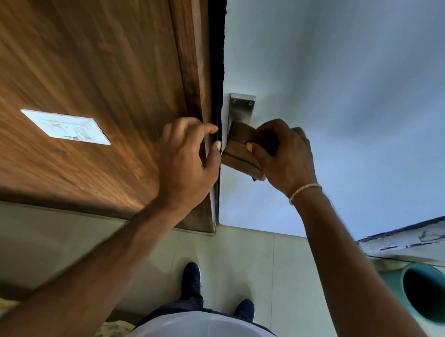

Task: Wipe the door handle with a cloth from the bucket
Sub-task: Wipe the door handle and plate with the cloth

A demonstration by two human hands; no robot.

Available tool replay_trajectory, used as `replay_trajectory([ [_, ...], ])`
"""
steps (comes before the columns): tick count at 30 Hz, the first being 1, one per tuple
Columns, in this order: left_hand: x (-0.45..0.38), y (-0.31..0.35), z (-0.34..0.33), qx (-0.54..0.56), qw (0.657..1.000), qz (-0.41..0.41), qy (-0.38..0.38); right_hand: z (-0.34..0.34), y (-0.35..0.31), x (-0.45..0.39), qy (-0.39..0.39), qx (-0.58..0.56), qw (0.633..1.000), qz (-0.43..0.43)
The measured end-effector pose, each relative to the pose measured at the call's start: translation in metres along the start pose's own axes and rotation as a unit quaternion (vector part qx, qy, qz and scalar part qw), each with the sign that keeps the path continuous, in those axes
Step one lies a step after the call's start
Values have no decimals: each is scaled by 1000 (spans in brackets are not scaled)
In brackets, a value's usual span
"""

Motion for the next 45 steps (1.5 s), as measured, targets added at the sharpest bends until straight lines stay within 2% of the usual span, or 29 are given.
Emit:
replay_trajectory([
  [6, 2, 1, 3, -80, 991, -73, 74, -7, 14, -12, 117, 53, 992, -13],
  [7, 3, 0, 3, -86, 990, -79, 79, -7, 10, -8, 147, 78, 986, 3],
  [10, 3, -7, -2, -87, 990, -88, 72, -17, -10, 5, 204, 191, 952, 122],
  [12, 4, -13, -4, -84, 990, -96, 64, -24, -11, 6, 199, 230, 940, 154],
  [18, 5, -23, -6, -97, 986, -120, 57, -42, -13, 5, 133, 325, 926, 139],
  [20, 4, -26, -5, -97, 986, -124, 59, -51, -21, -1, 146, 338, 917, 157],
  [24, 4, -23, -8, -83, 986, -122, 72, -46, -18, -5, 162, 325, 906, 217],
  [29, 5, -24, -14, -84, 986, -120, 78, -31, -8, 9, 191, 347, 902, 175],
  [33, 4, -26, -14, -89, 985, -125, 83, -58, -40, 3, 154, 320, 911, 212],
  [37, 5, -26, -14, -87, 984, -132, 82, -55, -28, 3, 114, 324, 905, 252],
  [40, 3, -26, -9, -63, 986, -127, 83, -41, -11, 5, 132, 326, 908, 229],
  [45, -4, -24, -3, -60, 987, -119, 95, -67, -40, 0, 150, 308, 908, 239],
])
Point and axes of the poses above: each hand's wrist, its own x-axis away from the middle knuckle, its own z-axis out of the back of the hand, y = z × x, the point moved 6 cm from there along -x, towards the middle knuckle, and after that the axes turned 5 degrees about -y, right-handed, at the moved point
